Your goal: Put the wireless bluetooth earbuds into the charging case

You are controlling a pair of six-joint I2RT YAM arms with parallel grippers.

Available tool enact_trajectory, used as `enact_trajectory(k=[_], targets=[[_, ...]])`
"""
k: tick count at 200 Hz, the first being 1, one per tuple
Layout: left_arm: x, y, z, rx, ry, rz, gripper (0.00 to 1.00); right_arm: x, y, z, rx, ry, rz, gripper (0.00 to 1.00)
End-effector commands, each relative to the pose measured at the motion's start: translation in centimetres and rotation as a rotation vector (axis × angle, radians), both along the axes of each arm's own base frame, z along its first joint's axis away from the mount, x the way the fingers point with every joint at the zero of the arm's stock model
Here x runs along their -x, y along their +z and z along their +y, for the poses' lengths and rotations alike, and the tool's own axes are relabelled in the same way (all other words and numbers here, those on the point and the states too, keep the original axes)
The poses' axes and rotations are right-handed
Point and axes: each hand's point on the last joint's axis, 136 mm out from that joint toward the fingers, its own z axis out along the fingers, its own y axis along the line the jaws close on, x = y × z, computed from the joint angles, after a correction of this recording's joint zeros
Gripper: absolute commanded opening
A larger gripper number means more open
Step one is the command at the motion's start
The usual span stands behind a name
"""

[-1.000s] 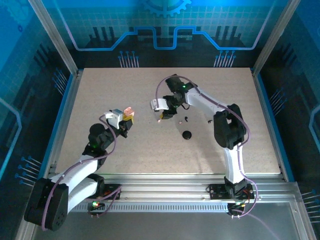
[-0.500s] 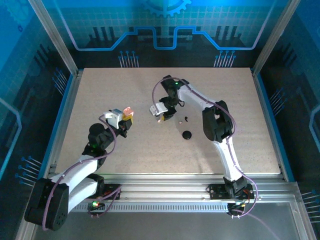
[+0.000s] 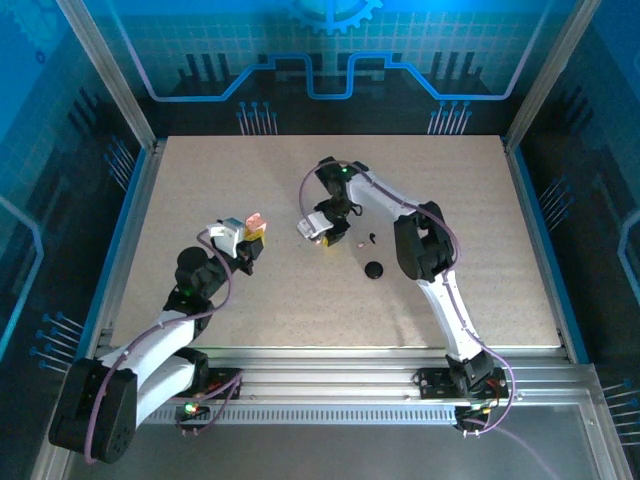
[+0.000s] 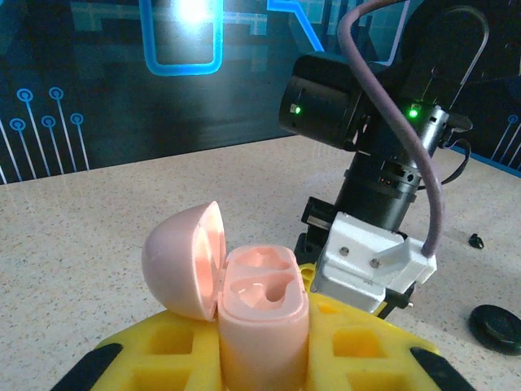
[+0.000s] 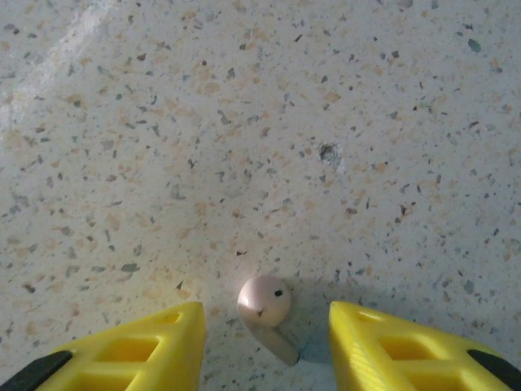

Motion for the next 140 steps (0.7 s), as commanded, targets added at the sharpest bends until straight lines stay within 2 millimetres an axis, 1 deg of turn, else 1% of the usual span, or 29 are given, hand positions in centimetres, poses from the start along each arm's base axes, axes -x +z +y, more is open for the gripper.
enact_trajectory(k=[1, 36, 59, 78, 98, 140], targets=[[0.3, -0.3, 0.2, -0.013, -0.002, -0.004, 0.19, 0.8, -0.5, 0.0, 0.034, 0.028, 0.037, 0.43], [0.1, -0.3, 0.1, -0.014, -0.007, -0.001, 0.19, 0.9, -0.5, -0.5, 0.068, 0.02, 0.041, 0.38], [0.1, -0.3, 0.0, -0.013, -0.014, -0.001, 0.19, 0.9, -0.6, -1.0, 0.094, 0.009, 0.043, 0.31], [0.1, -0.3, -0.1, -0.01, -0.017, 0.0, 0.19, 0.8, -0.9, -1.5, 0.148, -0.011, 0.025, 0.31], [0.1, -0.3, -0.1, -0.008, -0.019, 0.002, 0.19, 1.2, -1.2, -2.2, 0.202, -0.033, 0.034, 0.31], [0.3, 0.0, 0.1, -0.004, -0.011, -0.009, 0.19, 2.6, -0.3, -2.6, 0.231, -0.11, 0.071, 0.29]])
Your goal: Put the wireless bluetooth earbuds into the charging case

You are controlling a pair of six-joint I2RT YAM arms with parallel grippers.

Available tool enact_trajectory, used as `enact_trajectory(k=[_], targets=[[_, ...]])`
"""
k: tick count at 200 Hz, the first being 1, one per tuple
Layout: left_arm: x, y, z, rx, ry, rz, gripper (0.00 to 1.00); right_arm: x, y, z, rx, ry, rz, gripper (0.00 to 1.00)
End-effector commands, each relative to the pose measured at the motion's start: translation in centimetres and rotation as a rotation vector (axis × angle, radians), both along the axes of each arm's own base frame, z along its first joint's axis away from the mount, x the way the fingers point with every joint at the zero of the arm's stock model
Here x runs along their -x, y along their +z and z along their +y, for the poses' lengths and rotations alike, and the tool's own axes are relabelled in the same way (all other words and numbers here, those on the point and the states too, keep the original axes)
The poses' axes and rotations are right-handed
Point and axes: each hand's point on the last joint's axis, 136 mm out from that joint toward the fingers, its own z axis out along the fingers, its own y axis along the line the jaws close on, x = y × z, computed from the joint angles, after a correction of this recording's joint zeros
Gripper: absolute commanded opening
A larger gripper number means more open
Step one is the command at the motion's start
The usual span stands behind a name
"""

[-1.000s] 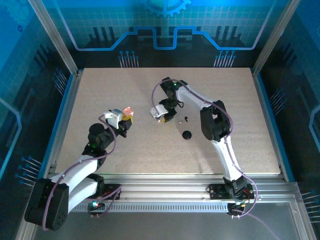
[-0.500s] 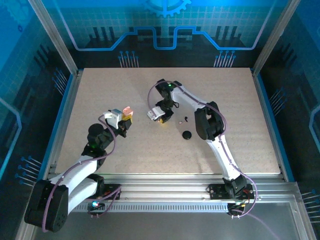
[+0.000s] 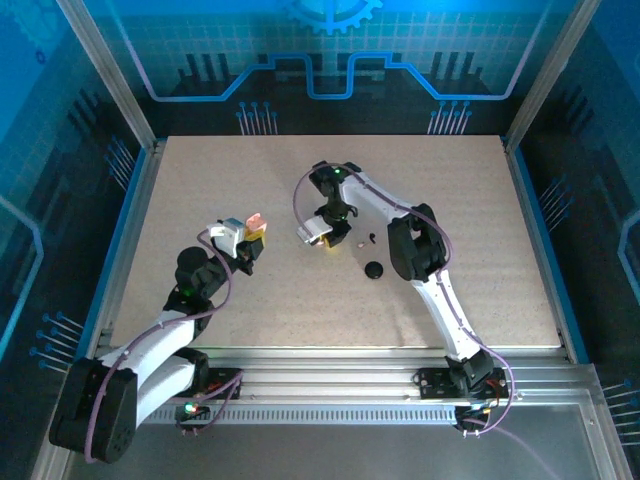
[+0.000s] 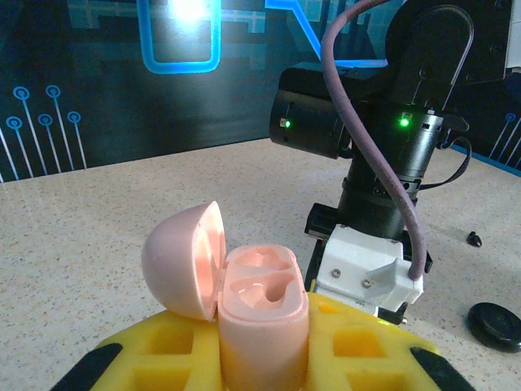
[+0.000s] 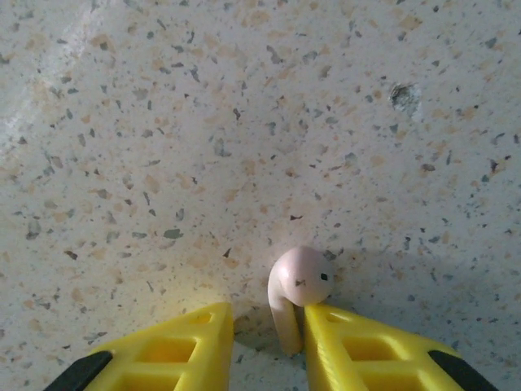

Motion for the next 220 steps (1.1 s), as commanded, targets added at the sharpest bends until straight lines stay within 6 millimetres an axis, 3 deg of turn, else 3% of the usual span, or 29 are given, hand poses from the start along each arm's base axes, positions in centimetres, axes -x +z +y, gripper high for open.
enact_trajectory(k=[1, 36, 65, 73, 109, 159, 220], targets=[[0.3, 0.1, 0.2, -0.003, -0.004, -0.015, 0.19, 2.1, 0.7, -0.7, 0.056, -0.054, 0.051, 0.29], [0.4, 0.3, 0.1, 0.001, -0.008, -0.017, 0.19, 4.2, 1.2, -1.2, 0.075, -0.091, 0.071, 0.29], [0.4, 0.4, 0.1, 0.016, -0.011, -0.017, 0.19, 4.7, 1.5, -1.6, 0.097, -0.149, 0.059, 0.31], [0.4, 0.5, 0.1, 0.019, -0.01, -0.017, 0.19, 4.4, 3.2, -1.3, 0.068, -0.188, 0.04, 0.32], [0.3, 0.4, 0.7, 0.025, 0.029, -0.006, 0.18, 4.3, 6.7, -0.1, -0.023, -0.452, 0.088, 0.37], [0.4, 0.2, 1.1, 0.019, 0.055, -0.006, 0.18, 5.0, 8.5, 1.3, -0.095, -0.861, 0.177, 0.36], [0.3, 0.3, 1.6, 0.004, 0.081, -0.006, 0.18, 5.3, 9.1, 0.7, -0.069, -1.369, 0.291, 0.35]])
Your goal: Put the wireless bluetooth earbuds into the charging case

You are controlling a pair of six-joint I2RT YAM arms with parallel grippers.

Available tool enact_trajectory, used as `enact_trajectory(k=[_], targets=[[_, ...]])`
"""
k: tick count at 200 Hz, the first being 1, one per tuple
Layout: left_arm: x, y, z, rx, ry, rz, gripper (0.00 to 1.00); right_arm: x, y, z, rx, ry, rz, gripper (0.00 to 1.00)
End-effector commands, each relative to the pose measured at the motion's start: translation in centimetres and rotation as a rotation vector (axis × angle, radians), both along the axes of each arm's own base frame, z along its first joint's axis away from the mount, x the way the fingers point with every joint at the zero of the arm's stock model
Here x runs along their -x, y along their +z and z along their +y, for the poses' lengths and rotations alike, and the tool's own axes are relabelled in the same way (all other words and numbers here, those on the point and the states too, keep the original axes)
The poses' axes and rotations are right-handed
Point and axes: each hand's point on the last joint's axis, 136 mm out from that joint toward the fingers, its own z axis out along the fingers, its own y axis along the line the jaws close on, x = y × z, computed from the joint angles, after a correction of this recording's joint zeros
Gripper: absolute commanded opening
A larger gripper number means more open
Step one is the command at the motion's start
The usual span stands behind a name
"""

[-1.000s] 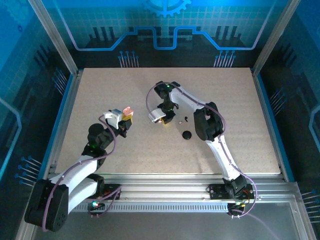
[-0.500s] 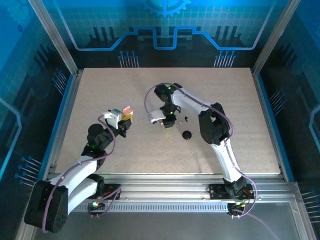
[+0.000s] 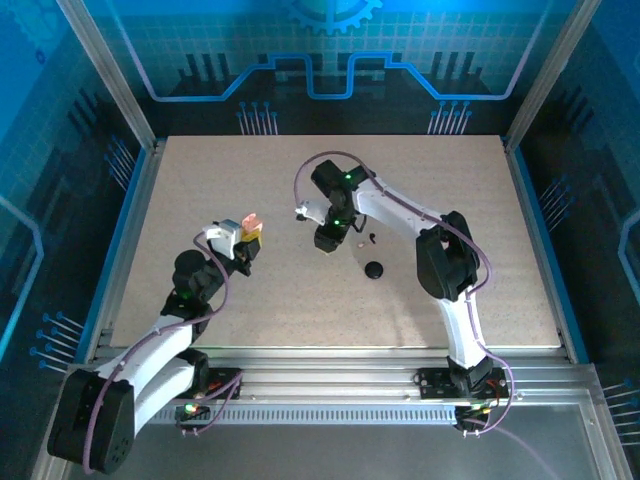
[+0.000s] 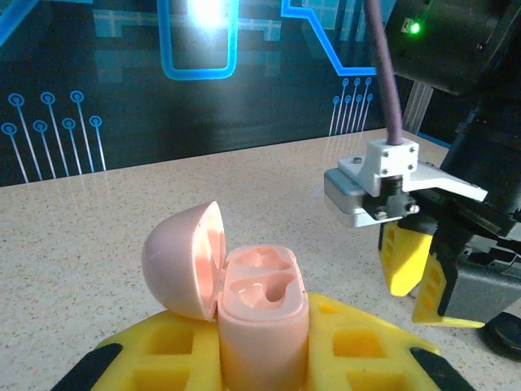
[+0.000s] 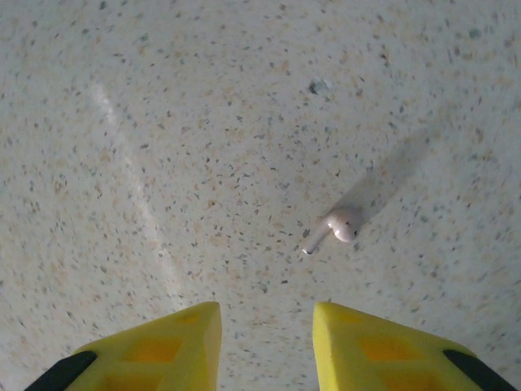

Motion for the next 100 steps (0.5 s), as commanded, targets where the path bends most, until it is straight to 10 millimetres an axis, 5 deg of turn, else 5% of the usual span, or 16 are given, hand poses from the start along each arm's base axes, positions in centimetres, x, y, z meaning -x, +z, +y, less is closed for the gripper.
enact_trajectory(k=[1, 26, 100], targets=[[-0.1, -0.1, 0.7, 0.002, 0.035, 0.005, 0.18, 0.4, 1.9, 0.5, -0.04, -0.291, 0.073, 0.35], [0.0, 0.0, 0.8, -0.004, 0.039, 0.002, 0.18, -0.5, 1.6, -0.9, 0.033, -0.527, 0.137, 0.41], [-0.2, -0.2, 1.0, -0.028, 0.048, -0.001, 0.18, -1.9, -0.9, 0.0, 0.073, -0.744, 0.228, 0.44]])
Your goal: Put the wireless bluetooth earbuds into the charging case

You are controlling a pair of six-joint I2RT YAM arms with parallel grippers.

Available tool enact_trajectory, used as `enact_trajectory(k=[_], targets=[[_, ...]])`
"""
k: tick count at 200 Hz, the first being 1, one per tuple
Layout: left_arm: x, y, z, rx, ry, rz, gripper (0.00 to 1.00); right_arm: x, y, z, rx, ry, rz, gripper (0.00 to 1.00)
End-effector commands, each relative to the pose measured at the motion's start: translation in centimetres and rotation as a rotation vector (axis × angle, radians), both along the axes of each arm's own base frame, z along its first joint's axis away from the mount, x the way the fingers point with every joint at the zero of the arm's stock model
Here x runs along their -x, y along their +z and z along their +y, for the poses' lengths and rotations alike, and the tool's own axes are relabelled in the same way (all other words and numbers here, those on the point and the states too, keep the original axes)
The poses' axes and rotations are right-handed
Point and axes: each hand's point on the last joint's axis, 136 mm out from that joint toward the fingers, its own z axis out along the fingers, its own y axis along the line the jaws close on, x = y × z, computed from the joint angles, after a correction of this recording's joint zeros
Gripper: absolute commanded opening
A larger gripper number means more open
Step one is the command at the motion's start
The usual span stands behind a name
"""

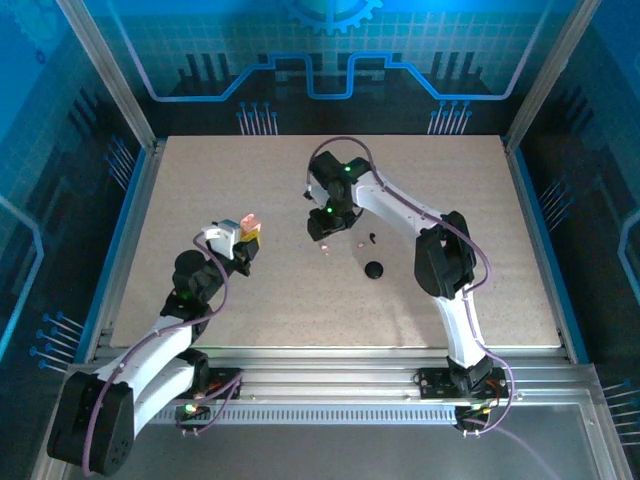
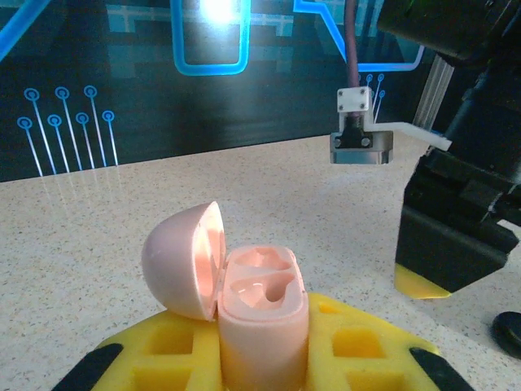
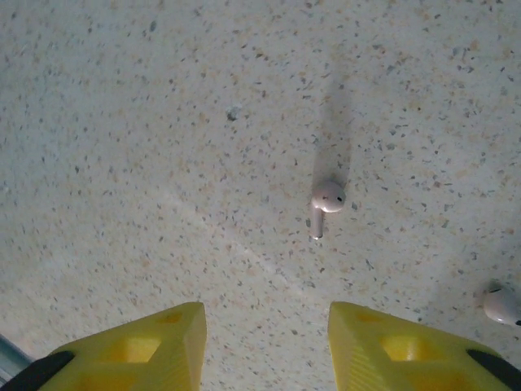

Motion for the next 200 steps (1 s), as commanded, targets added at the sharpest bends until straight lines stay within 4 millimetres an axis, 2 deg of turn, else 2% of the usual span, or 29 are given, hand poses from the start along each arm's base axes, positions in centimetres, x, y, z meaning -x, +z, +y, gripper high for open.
enact_trajectory(k=[1, 50, 67, 70, 75, 105, 165, 200], targets=[[-0.2, 0.0, 0.6, -0.021, 0.023, -0.011, 0.18, 0.0, -1.6, -0.7, 0.051, -0.118, 0.074, 0.44], [-0.4, -0.3, 0.4, -0.021, 0.014, -0.006, 0.18, -0.2, -3.5, -0.9, 0.095, -0.133, 0.101, 0.42], [-0.4, -0.2, 0.4, -0.02, 0.014, -0.007, 0.18, -0.1, -3.6, -0.7, 0.082, -0.135, 0.11, 0.41], [-0.4, -0.2, 0.4, -0.02, 0.014, -0.006, 0.18, 0.0, -4.6, -0.8, 0.096, -0.136, 0.129, 0.41], [-0.4, -0.3, 0.3, -0.02, 0.013, -0.005, 0.18, 0.0, -5.0, -0.8, 0.097, -0.138, 0.135, 0.41], [-0.5, -0.6, 0.2, -0.018, 0.007, 0.004, 0.18, -0.2, -5.6, -0.3, 0.08, -0.144, 0.147, 0.41], [-0.5, -0.4, 0.1, -0.017, 0.003, -0.002, 0.18, -0.7, -7.2, -0.7, 0.103, -0.163, 0.143, 0.41], [-0.6, -0.4, 0.1, -0.016, 0.0, -0.003, 0.18, -1.2, -7.8, -0.6, 0.095, -0.168, 0.139, 0.39]])
